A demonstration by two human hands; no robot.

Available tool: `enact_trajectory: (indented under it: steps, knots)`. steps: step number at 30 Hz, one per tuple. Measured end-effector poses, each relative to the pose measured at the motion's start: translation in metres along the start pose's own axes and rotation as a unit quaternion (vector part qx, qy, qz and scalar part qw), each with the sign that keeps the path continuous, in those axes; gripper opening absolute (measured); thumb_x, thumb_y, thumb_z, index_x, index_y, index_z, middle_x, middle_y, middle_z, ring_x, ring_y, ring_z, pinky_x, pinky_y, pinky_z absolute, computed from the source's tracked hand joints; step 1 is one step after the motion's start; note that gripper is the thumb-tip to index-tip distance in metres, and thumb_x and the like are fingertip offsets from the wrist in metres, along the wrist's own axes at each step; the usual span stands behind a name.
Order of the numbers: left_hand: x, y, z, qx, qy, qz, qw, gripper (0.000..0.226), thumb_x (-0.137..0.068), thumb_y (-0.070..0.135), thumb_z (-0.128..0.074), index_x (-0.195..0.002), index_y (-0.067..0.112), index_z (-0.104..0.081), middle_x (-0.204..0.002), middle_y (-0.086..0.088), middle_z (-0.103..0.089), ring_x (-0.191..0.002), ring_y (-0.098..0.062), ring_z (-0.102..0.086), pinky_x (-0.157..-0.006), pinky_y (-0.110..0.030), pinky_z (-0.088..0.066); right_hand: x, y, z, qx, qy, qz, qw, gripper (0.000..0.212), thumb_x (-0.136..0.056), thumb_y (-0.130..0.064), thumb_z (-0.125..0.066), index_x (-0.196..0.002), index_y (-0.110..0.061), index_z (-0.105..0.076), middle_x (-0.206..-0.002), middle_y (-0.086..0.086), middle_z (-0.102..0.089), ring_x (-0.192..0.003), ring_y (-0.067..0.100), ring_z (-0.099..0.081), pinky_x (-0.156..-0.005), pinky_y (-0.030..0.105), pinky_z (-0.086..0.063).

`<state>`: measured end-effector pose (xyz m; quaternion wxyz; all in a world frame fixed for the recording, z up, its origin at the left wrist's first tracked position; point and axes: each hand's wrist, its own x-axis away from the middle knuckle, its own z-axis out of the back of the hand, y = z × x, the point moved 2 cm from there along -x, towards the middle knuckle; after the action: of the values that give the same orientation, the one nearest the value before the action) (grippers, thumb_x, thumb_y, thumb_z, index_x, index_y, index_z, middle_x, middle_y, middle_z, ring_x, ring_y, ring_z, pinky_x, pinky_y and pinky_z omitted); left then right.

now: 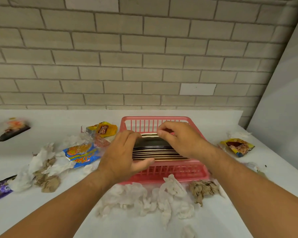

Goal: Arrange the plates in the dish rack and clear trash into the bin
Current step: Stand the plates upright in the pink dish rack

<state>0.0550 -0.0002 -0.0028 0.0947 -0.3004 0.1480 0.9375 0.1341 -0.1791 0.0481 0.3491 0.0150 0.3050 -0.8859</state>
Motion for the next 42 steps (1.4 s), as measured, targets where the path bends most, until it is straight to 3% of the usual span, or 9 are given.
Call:
enact_trajectory:
  steps: [5, 8, 10, 15, 20, 24, 32, 37, 42]
  knots:
    - [-0.008, -0.007, -0.002, -0.008, -0.027, -0.013, 1.000, 0.067, -0.069, 0.076, -0.055, -0.109, 0.023, -0.052, -0.099, 0.012, -0.044, -0.087, -0.006, -0.042, -0.071, -0.013, -0.037, -0.018, -0.003, 0.005, 0.034, 0.005, 0.004, 0.999, 0.018, -0.100, -0.036, -0.050, -0.105, -0.028, -0.065, -0.097, -0.013, -0.063, -0.089, 0.003, -0.054, -0.070, 0.014, -0.037]
    - [-0.007, -0.010, -0.006, 0.001, -0.075, -0.049, 0.996, 0.077, -0.071, 0.077, -0.053, -0.129, 0.027, -0.045, -0.124, 0.010, -0.049, -0.110, -0.007, -0.044, -0.091, -0.023, -0.042, -0.027, -0.005, 0.004, 0.093, -0.007, 0.024, 0.995, 0.026, -0.101, -0.040, -0.044, -0.115, -0.029, -0.063, -0.105, -0.013, -0.064, -0.093, 0.007, -0.054, -0.071, 0.021, -0.038]
    - [-0.010, -0.010, -0.007, 0.010, -0.087, -0.066, 0.994, 0.077, -0.073, 0.071, -0.057, -0.134, 0.027, -0.040, -0.133, 0.010, -0.046, -0.118, -0.006, -0.041, -0.095, -0.022, -0.040, -0.034, -0.005, 0.004, 0.145, -0.014, 0.041, 0.988, 0.031, -0.102, -0.044, -0.039, -0.118, -0.029, -0.061, -0.110, -0.010, -0.065, -0.094, 0.010, -0.054, -0.073, 0.025, -0.038]
    - [-0.015, -0.011, -0.010, -0.018, -0.117, -0.061, 0.991, 0.071, -0.076, 0.054, -0.060, -0.137, 0.029, -0.035, -0.134, 0.011, -0.049, -0.117, -0.010, -0.049, -0.087, -0.026, -0.045, -0.051, 0.004, 0.016, 0.178, -0.047, 0.028, 0.982, 0.038, -0.100, -0.051, -0.038, -0.131, -0.037, -0.053, -0.127, -0.008, -0.063, -0.113, 0.017, -0.056, -0.096, 0.040, -0.047]
    - [-0.010, -0.011, -0.019, -0.061, -0.085, -0.059, 0.993, 0.063, -0.069, 0.058, -0.051, -0.124, 0.026, -0.046, -0.113, 0.008, -0.063, -0.091, -0.012, -0.063, -0.067, -0.025, -0.052, -0.059, 0.011, 0.024, 0.208, -0.075, 0.021, 0.975, 0.034, -0.100, -0.047, -0.038, -0.133, -0.044, -0.048, -0.125, -0.007, -0.062, -0.107, 0.018, -0.055, -0.090, 0.042, -0.048]
    - [-0.009, -0.013, -0.025, -0.065, -0.097, -0.051, 0.992, 0.065, -0.069, 0.050, -0.069, -0.124, 0.028, -0.043, -0.114, 0.008, -0.061, -0.092, -0.012, -0.062, -0.069, -0.027, -0.053, -0.056, 0.013, 0.030, 0.230, -0.087, 0.016, 0.969, 0.037, -0.103, -0.037, -0.038, -0.139, -0.043, -0.040, -0.119, -0.003, -0.060, -0.092, 0.014, -0.048, -0.079, 0.034, -0.045]
    - [-0.004, -0.015, -0.030, -0.057, -0.096, -0.018, 0.994, 0.067, -0.063, 0.039, -0.081, -0.119, 0.026, -0.045, -0.111, 0.006, -0.062, -0.087, -0.014, -0.064, -0.065, -0.030, -0.054, -0.037, 0.024, 0.088, 0.266, 0.086, -0.030, 0.960, 0.027, -0.103, -0.028, -0.033, -0.127, -0.023, -0.043, -0.077, 0.001, -0.057, -0.063, 0.018, -0.058, -0.050, 0.033, -0.050]
    - [-0.004, -0.015, -0.028, -0.046, -0.100, -0.003, 0.994, 0.061, -0.067, 0.036, -0.079, -0.118, 0.026, -0.047, -0.110, 0.007, -0.061, -0.087, -0.013, -0.062, -0.065, -0.027, -0.051, -0.023, 0.039, 0.096, 0.252, 0.163, -0.153, 0.942, 0.024, -0.100, -0.018, -0.038, -0.123, -0.012, -0.041, -0.089, 0.010, -0.060, -0.069, 0.026, -0.058, -0.051, 0.035, -0.050]
    - [-0.004, -0.014, -0.025, -0.042, -0.102, 0.011, 0.994, 0.060, -0.073, 0.040, -0.075, -0.123, 0.027, -0.045, -0.117, 0.009, -0.057, -0.096, -0.012, -0.059, -0.072, -0.030, -0.052, -0.011, 0.052, 0.072, 0.182, 0.182, -0.235, 0.937, 0.027, -0.098, -0.014, -0.042, -0.125, -0.011, -0.039, -0.091, 0.009, -0.058, -0.074, 0.026, -0.056, -0.053, 0.036, -0.049]
